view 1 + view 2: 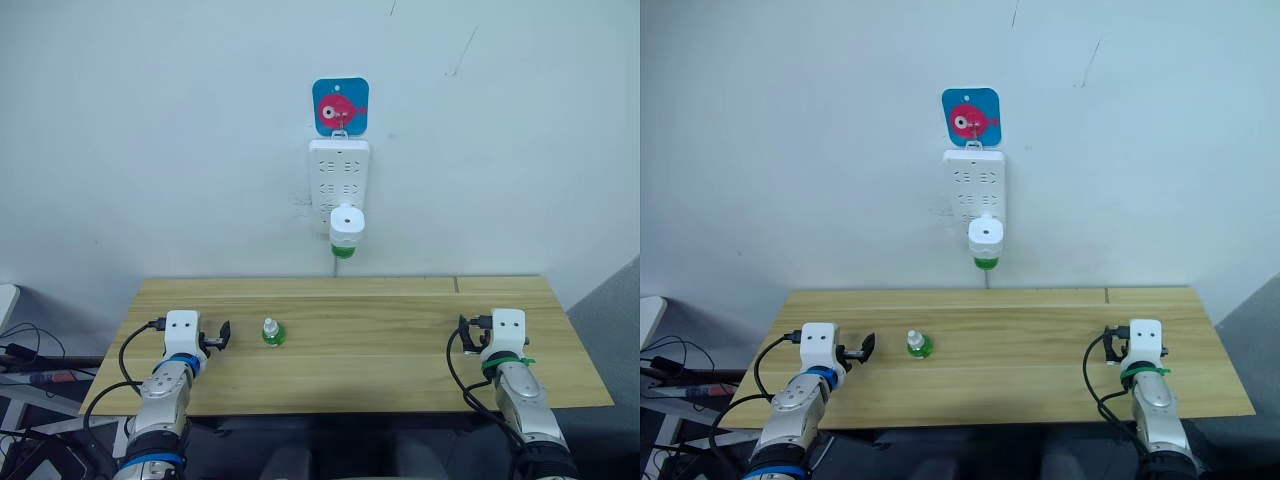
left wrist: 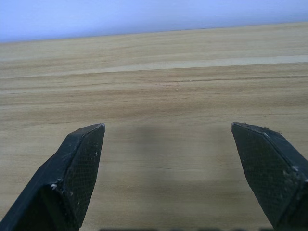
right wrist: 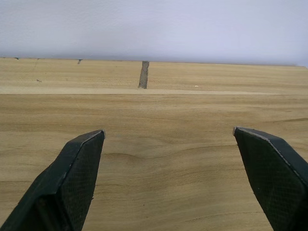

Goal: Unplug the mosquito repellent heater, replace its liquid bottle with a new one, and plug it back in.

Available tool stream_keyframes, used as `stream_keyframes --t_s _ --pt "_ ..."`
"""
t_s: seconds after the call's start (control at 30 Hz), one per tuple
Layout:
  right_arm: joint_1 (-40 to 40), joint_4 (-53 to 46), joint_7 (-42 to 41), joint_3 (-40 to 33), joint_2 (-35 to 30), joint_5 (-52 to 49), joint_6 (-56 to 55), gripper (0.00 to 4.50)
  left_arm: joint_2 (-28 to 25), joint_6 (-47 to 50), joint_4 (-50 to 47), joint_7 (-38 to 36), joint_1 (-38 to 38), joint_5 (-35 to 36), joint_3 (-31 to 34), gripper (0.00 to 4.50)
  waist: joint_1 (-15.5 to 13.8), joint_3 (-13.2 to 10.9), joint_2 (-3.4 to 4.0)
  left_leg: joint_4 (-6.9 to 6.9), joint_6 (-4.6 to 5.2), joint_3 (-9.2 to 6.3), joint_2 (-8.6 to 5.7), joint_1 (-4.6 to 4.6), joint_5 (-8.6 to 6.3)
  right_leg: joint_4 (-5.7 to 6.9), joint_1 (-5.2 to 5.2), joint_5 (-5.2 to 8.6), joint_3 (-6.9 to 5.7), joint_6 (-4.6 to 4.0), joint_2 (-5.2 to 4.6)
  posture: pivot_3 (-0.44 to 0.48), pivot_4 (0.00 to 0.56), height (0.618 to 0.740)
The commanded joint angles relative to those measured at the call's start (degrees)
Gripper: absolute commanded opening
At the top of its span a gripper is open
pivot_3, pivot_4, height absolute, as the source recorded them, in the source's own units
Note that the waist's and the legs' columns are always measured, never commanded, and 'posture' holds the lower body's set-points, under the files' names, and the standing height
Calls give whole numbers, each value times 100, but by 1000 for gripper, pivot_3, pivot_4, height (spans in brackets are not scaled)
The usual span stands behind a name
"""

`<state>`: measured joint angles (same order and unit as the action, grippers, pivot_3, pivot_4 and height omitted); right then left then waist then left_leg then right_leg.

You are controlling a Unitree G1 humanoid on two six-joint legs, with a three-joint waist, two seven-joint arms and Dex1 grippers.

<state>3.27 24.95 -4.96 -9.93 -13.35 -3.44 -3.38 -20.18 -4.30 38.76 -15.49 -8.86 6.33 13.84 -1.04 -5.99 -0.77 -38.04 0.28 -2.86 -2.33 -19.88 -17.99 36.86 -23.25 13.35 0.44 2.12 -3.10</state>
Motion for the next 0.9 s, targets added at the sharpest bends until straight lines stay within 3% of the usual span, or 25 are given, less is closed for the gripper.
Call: stream_keyframes --t_s 0.03,0.7,0.9 --pt "21 -239 0 -47 -63 8 -112 4477 -115 -67 -8 51 -71 -35 11 4500 0 0 0 0 0 0 0 0 0 0 0 0 0 0 0 46 101 740" --pt "42 -285 -120 -16 -102 -6 -76 4477 -110 -36 -149 -52 0 59 60 4500 0 -1 -1 0 0 0 0 0 0 0 0 0 0 0 0 53 118 740" --pt "-16 -659 -485 106 -226 -29 30 4477 -247 82 -554 -565 166 344 148 4500 10 -14 0 0 0 0 1 0 0 0 -1 0 0 0 0 52 122 740"
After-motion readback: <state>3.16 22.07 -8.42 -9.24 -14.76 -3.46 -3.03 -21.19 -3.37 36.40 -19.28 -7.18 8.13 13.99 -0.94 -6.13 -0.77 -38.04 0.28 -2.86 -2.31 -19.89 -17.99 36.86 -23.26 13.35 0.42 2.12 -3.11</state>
